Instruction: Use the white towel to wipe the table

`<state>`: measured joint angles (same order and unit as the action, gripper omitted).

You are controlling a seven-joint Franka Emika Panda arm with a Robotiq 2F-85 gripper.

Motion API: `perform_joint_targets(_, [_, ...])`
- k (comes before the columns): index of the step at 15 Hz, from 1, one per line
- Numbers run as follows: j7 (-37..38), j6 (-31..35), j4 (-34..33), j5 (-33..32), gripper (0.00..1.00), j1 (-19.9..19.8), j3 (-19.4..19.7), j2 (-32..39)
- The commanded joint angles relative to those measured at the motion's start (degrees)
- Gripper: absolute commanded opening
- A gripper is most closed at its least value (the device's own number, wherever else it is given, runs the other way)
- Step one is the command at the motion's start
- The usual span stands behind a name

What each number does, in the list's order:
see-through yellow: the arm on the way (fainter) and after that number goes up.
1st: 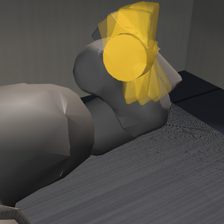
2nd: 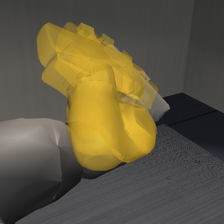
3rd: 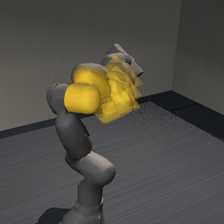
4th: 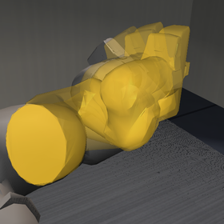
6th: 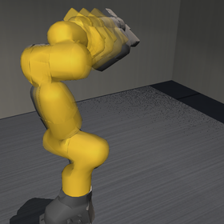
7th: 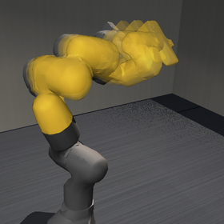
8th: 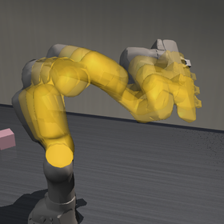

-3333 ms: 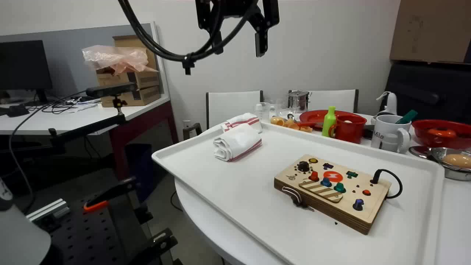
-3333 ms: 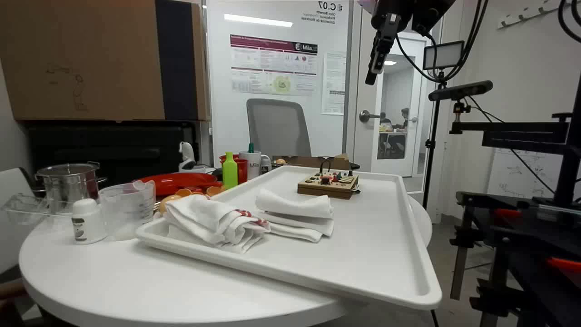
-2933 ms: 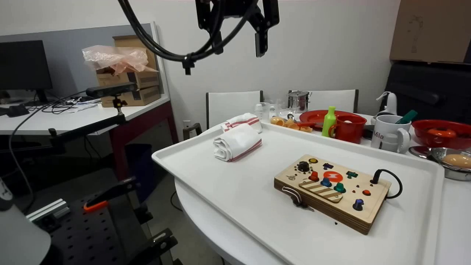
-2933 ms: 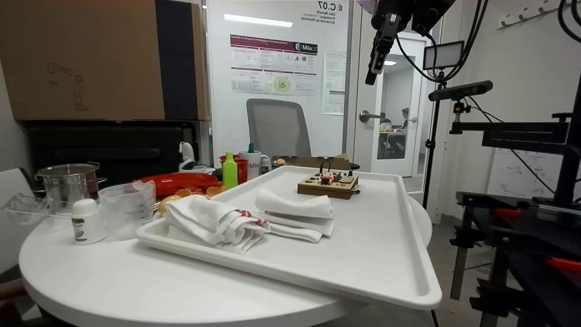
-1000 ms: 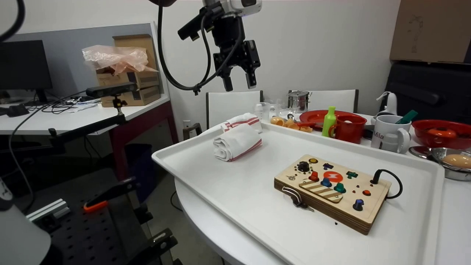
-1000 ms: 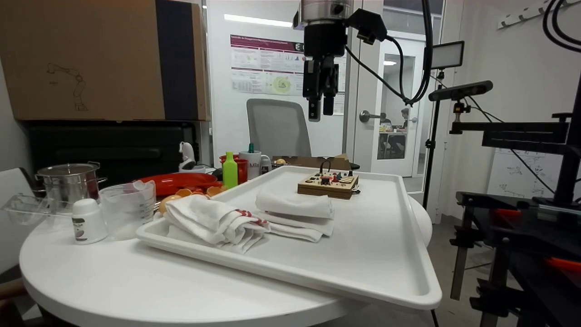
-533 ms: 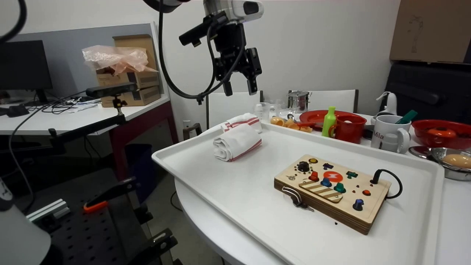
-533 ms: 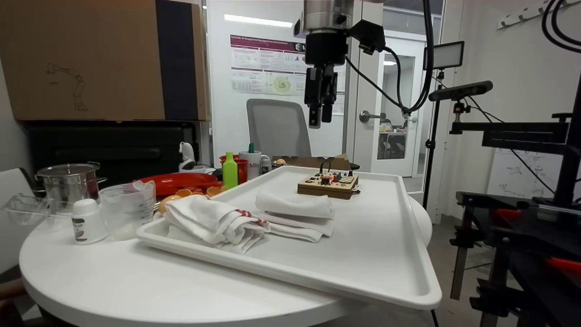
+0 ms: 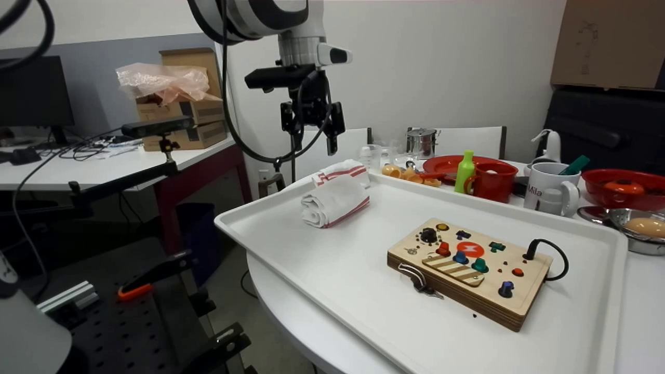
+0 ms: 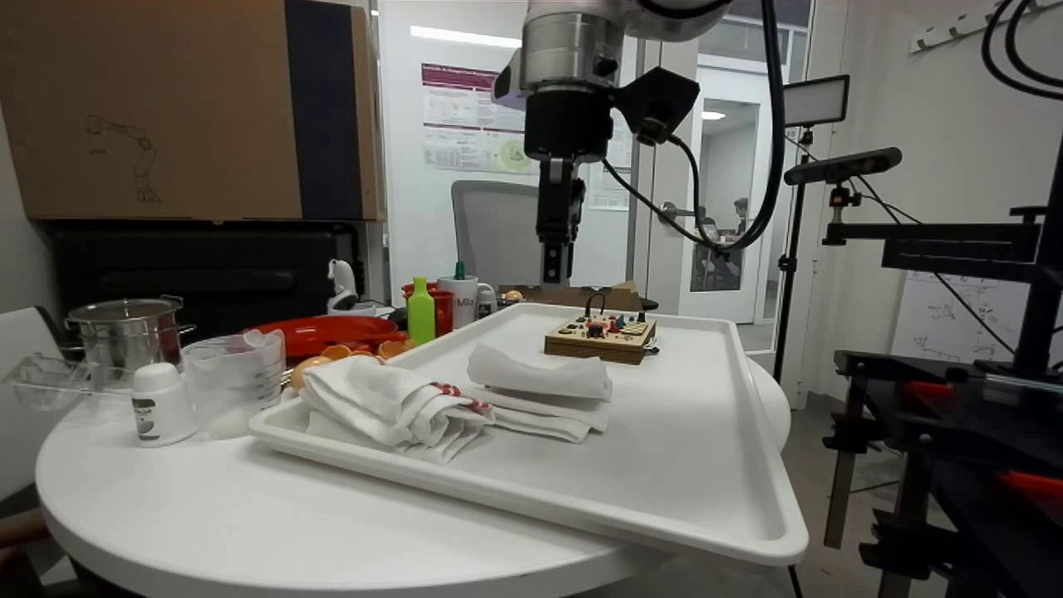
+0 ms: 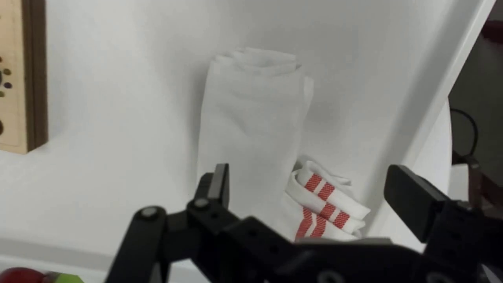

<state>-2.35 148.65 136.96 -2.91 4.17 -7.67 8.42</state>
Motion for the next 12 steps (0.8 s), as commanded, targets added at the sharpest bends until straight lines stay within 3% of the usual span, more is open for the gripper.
perform_joint_targets(1, [-4.6, 0.0, -3.7, 0.6, 1.0, 1.0, -0.6, 4.9])
perform_joint_targets(5, [-1.7, -0.6, -6.3, -6.4, 1.0, 3.1, 1.3, 8.3])
perform_joint_targets(8, [5.4, -1.7, -8.6, -13.8, 1.0, 5.7, 4.9, 10.3])
perform_joint_targets(12, [13.3, -3.8, -10.6, -16.5, 1.0, 7.3, 7.6, 12.8])
